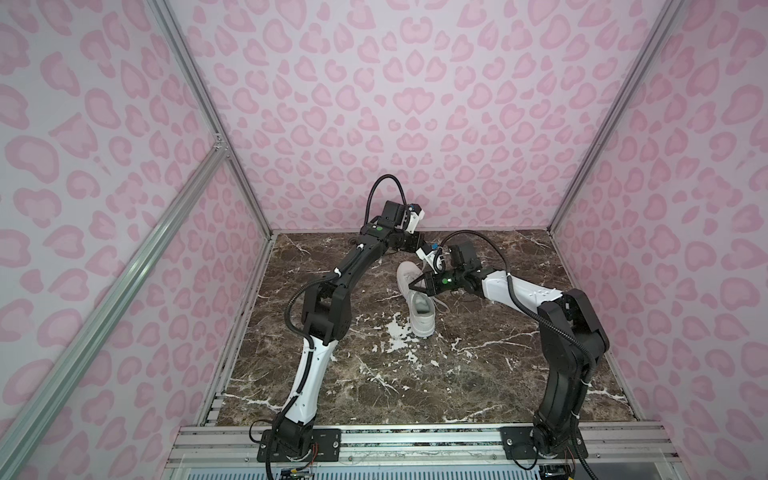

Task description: Tie the shoes

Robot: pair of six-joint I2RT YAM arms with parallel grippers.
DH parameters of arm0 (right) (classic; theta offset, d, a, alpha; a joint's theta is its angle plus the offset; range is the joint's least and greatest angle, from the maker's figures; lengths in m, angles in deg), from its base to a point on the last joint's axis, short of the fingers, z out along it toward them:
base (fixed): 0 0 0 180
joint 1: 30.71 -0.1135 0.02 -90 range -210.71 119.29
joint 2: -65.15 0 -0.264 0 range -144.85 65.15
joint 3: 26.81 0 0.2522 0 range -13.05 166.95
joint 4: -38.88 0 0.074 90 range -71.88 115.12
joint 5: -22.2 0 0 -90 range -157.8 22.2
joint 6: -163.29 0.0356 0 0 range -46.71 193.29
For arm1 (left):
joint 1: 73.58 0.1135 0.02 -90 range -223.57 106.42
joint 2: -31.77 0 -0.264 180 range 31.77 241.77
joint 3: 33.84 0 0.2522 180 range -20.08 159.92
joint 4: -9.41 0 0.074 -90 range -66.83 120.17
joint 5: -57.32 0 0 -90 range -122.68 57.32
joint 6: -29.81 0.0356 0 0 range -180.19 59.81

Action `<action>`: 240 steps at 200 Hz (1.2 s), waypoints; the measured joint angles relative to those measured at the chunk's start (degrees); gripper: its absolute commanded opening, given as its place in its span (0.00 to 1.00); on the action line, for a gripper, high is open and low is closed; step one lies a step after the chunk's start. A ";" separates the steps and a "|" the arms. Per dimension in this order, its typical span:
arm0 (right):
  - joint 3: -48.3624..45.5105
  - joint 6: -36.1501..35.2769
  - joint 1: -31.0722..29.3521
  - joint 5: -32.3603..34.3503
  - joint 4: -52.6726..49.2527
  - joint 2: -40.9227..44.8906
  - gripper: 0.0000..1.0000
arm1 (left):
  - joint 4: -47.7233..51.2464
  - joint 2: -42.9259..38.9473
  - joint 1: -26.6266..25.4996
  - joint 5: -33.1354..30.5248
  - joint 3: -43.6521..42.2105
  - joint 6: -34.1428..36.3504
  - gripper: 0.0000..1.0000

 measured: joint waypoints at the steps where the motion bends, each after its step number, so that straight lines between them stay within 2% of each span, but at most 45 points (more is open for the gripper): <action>1: -0.13 0.00 -0.02 0.09 0.15 0.04 0.03 | -0.26 0.07 0.00 0.17 0.00 -0.22 0.03; 59: -0.94 -1.70 -0.76 2.51 2.51 0.55 0.01 | -4.92 3.17 -1.88 6.43 0.07 -5.25 0.04; 69: -0.94 -1.95 -0.79 2.80 2.93 0.66 0.01 | -4.96 3.69 -2.19 7.21 0.07 -5.57 0.14; 80: -0.94 -2.12 -0.92 3.19 3.26 0.76 0.01 | -4.96 4.13 -2.51 7.89 0.09 -6.14 0.32; 91: -1.01 -2.19 -1.14 3.54 3.50 0.87 0.01 | -4.92 4.31 -2.69 8.35 0.09 -6.62 0.35; 100: -1.22 -2.38 -1.27 3.69 4.00 0.94 0.02 | -4.90 4.31 -2.69 8.35 0.09 -6.73 0.47; 129: -1.99 -2.47 -1.31 3.80 4.48 1.03 0.02 | -4.76 4.31 -1.31 7.45 0.11 -6.10 0.66; 153: -2.38 -2.47 -1.33 3.85 4.96 1.11 0.02 | -4.52 4.28 1.29 5.99 0.11 -5.90 0.69; 185: -2.08 -2.47 -1.42 3.82 5.84 1.11 0.02 | -2.45 3.87 4.44 3.52 -1.07 -4.44 0.67; 240: -0.61 -2.56 -1.42 3.43 6.21 0.15 0.03 | -6.34 -10.75 7.50 2.23 -30.01 -4.68 0.67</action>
